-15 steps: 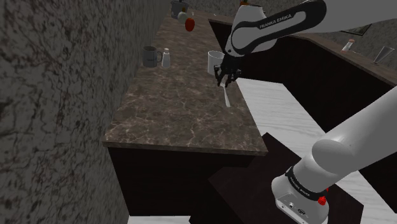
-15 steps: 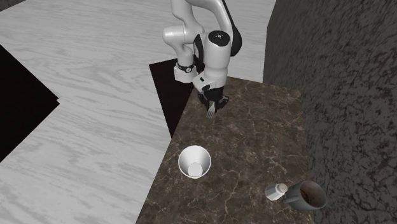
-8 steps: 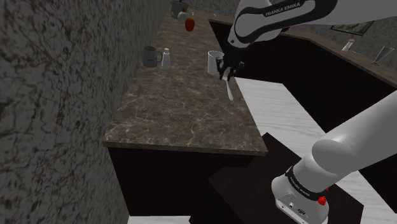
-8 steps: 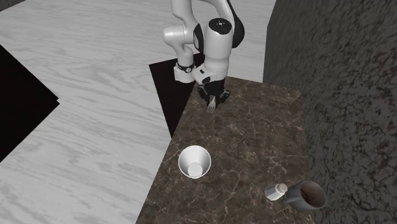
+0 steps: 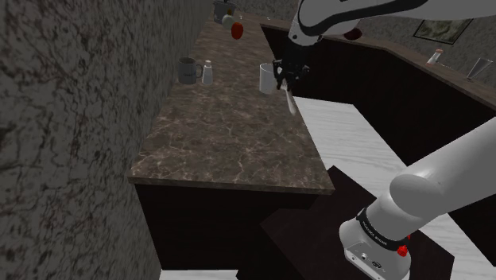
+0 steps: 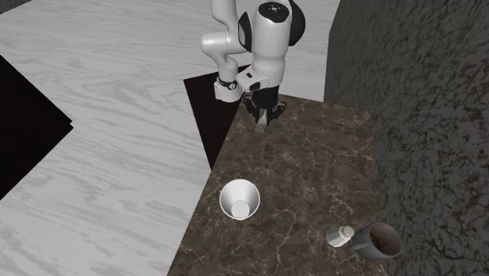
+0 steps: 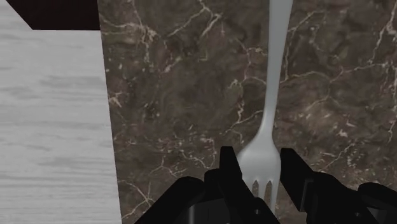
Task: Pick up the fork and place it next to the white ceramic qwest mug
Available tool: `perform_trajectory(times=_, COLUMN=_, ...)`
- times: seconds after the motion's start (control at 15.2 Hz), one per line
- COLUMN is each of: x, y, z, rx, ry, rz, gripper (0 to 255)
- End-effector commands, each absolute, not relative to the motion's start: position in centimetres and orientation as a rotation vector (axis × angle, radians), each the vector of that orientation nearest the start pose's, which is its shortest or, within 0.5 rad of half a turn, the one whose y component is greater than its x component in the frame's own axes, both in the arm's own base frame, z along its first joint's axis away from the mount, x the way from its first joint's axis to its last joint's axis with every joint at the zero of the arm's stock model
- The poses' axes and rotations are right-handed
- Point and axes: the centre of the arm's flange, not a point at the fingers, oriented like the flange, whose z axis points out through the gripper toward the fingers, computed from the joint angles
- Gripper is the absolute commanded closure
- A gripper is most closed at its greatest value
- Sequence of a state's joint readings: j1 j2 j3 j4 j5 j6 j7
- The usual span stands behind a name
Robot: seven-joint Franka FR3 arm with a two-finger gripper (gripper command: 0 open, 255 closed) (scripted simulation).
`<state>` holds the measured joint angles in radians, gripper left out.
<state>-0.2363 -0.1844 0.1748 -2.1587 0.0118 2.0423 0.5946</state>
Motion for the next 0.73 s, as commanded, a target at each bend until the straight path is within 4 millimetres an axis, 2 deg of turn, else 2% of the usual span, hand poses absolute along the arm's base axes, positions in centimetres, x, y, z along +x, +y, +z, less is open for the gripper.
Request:
perform_trajectory(times=0.0, x=50.3, y=-2.7, z=49.1, rx=-2.972, ry=1.023, rz=-0.107, gripper=255)
perform_trajectory(times=0.13, x=50.3, y=-2.7, z=49.8, rx=-2.972, ry=1.023, rz=-0.107, gripper=255)
perform_trajectory(times=0.66, x=60.8, y=-1.4, z=49.9, rx=-2.972, ry=1.023, rz=-0.107, gripper=255)
